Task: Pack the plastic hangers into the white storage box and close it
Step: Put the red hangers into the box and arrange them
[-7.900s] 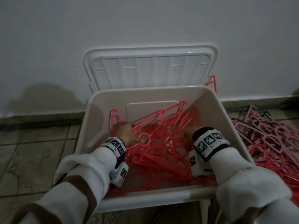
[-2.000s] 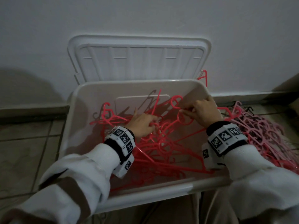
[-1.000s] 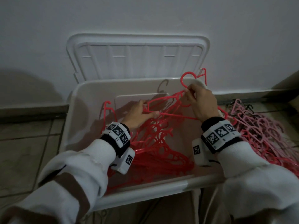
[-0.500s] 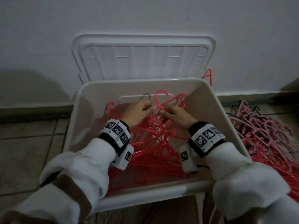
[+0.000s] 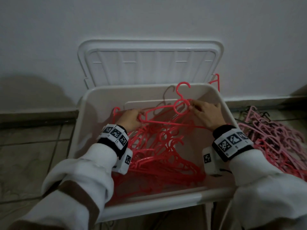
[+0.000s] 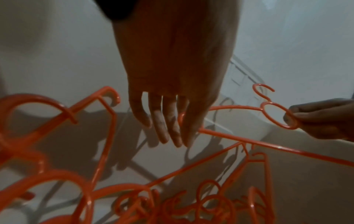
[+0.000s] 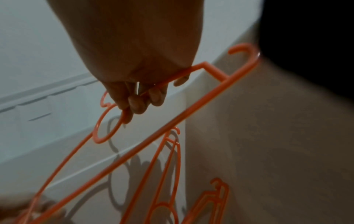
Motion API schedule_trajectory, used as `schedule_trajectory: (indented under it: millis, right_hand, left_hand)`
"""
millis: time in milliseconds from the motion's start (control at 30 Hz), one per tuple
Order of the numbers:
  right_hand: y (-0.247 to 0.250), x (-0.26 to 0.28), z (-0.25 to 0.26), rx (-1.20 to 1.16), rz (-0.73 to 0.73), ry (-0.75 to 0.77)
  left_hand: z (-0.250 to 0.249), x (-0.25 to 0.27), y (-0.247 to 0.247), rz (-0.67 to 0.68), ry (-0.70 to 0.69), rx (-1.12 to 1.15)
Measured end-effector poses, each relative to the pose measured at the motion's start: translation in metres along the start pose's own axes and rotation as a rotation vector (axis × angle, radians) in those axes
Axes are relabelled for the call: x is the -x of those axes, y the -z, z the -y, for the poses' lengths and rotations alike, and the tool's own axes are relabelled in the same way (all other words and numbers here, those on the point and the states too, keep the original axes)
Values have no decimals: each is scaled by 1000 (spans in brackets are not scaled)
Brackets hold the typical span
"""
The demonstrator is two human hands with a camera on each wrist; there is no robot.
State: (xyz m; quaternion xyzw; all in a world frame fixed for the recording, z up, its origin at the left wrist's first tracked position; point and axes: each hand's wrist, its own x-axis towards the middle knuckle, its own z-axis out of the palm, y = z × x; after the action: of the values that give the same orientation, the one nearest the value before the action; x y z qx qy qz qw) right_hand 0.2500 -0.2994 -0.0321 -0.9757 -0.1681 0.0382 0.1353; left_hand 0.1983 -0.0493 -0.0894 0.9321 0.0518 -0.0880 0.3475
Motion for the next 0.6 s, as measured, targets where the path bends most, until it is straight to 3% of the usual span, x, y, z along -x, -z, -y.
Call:
schedule_trajectory:
  millis: [67, 167, 233, 300, 333, 400, 467, 500, 600]
  right_hand:
    - [-5, -1, 0, -38, 33, -25]
    - [-13, -3, -6, -309, 51, -8]
    - [-16, -3, -8, -386, 87, -3]
    - [-19, -3, -6, -391, 196, 16]
    - [-23, -2, -4, -407, 263, 38]
    - [-29, -1, 3, -477, 380, 81]
    - [-33, 1, 12, -567, 444, 99]
    - [-34, 0, 15, -587, 456, 103]
    - [-35, -1, 18, -612, 468, 133]
  left_hand:
    - [3, -3, 0, -32, 15, 20]
    - [1, -8, 3, -72, -6, 299]
    - [-1, -9, 11, -173, -67, 349]
    - [-5, -11, 18, -298, -132, 418]
    - [-8, -11, 21, -297, -131, 467]
    - [-21, -6, 16, -83, -94, 520]
    - [-32, 0, 7, 209, -105, 425]
    - [-35, 1, 3, 289, -130, 373]
    - [-36, 3, 1, 311, -179, 315]
